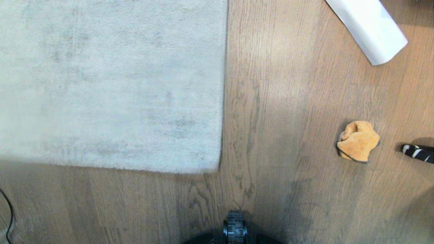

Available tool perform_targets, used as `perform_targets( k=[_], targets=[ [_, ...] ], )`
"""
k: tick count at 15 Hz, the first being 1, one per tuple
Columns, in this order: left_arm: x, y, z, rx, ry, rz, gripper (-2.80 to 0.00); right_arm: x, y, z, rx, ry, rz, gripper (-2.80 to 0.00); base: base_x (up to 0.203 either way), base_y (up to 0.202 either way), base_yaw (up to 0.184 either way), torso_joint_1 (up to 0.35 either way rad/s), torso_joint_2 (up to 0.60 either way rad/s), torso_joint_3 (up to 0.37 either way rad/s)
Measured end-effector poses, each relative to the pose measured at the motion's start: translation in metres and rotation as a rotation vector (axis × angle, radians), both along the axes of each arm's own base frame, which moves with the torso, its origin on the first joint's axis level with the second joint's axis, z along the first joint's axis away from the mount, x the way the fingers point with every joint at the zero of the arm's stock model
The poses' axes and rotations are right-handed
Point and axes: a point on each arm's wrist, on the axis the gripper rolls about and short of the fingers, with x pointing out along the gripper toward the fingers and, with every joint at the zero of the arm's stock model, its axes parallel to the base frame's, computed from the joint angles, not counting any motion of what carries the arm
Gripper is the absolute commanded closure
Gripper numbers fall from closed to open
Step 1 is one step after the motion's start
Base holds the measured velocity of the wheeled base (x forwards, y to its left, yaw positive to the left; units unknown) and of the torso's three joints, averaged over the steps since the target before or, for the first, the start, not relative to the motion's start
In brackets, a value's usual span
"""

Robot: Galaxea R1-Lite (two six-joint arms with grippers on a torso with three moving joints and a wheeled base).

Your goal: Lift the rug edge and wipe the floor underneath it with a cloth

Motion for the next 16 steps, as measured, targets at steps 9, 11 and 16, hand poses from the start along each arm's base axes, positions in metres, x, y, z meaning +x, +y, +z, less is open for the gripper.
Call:
perform_targets(
  k=[9, 11, 16],
  targets=[
    [0.0, 0.0, 0.0, 0.0, 0.0, 0.001, 0.0, 0.0, 0.0, 0.0, 0.0, 0.0, 0.0, 0.0, 0.0, 0.0, 0.0, 0.0, 0.0, 0.0],
    [0.0, 0.0, 0.0, 0.001, 0.0, 0.0, 0.0, 0.0, 0.0, 0.0, 0.0, 0.0, 0.0, 0.0, 0.0, 0.0, 0.0, 0.0, 0.0, 0.0],
    [0.0, 0.0, 0.0, 0.001, 0.0, 0.001, 0.0, 0.0, 0.0, 0.0, 0.0, 0.0, 0.0, 0.0, 0.0, 0.0, 0.0, 0.0, 0.0, 0.0]
  ],
)
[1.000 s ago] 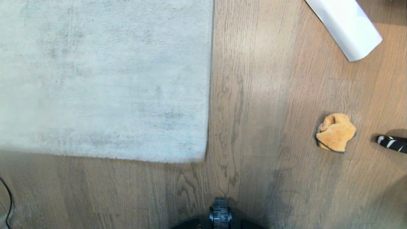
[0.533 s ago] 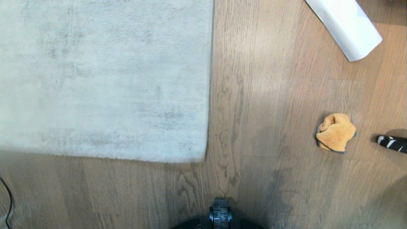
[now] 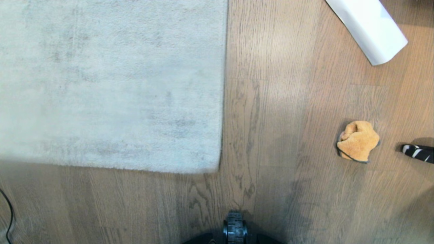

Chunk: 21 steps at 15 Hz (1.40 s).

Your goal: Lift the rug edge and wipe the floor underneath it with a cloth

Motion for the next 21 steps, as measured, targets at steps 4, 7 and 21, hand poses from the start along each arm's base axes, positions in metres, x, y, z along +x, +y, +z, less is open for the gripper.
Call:
perform_targets(
  k=[4, 7, 21],
  targets=[
    [0.0, 0.0, 0.0, -0.001, 0.0, -0.002, 0.0, 0.0, 0.0, 0.0, 0.0, 0.0, 0.0, 0.0, 0.0, 0.0, 0.0, 0.0, 0.0, 0.0],
    [0.0, 0.0, 0.0, 0.0, 0.0, -0.001, 0.0, 0.0, 0.0, 0.0, 0.0, 0.0, 0.0, 0.0, 0.0, 0.0, 0.0, 0.005, 0.0, 0.098],
    [0.0, 0.0, 0.0001, -0.001, -0.001, -0.003, 0.0, 0.0, 0.0, -0.0001, 0.0, 0.001, 0.0, 0.0, 0.0, 0.0, 0.0, 0.002, 0.0, 0.154]
  ],
)
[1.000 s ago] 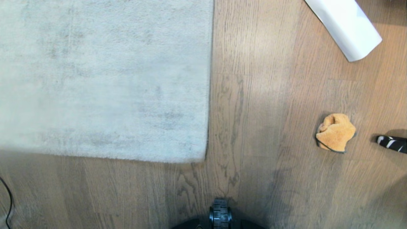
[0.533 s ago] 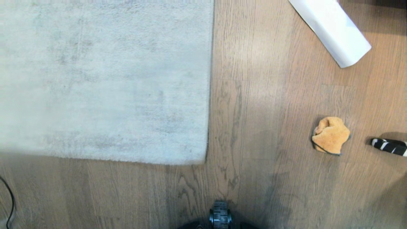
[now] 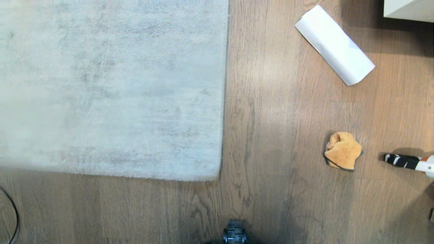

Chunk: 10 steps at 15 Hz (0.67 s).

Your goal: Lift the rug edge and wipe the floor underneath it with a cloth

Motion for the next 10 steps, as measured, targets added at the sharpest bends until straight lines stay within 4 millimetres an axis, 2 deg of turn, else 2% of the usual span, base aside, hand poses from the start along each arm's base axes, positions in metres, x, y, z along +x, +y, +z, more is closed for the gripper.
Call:
perform_targets(
  k=[10],
  targets=[
    [0.0, -0.0001, 0.0, 0.0, 0.0, -0.003, 0.0, -0.0001, 0.0, 0.0, 0.0, -0.001, 0.0, 0.0, 0.0, 0.0, 0.0, 0.004, 0.0, 0.2]
  ],
)
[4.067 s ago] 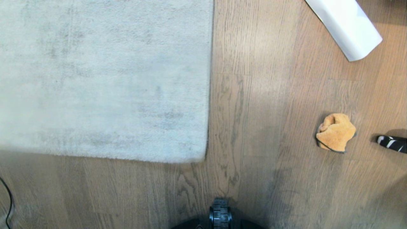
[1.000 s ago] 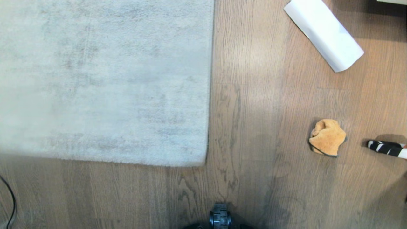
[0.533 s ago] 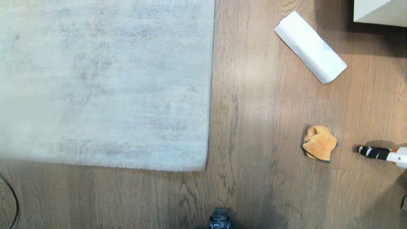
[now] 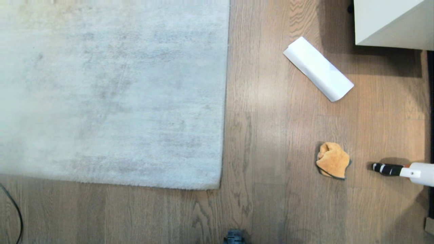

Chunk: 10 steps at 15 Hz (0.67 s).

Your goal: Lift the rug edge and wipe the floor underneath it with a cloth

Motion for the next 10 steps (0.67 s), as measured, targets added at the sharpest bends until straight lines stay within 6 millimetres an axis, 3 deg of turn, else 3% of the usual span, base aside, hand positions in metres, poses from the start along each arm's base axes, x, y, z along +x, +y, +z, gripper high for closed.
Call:
perform_targets(
  k=[10],
  targets=[
    [0.0, -0.0003, 0.0, 0.003, 0.0, -0.012, 0.0, 0.0, 0.0, 0.0001, 0.0, -0.001, -0.001, 0.0, 0.0, 0.0, 0.0, 0.003, 0.0, 0.201]
  ],
)
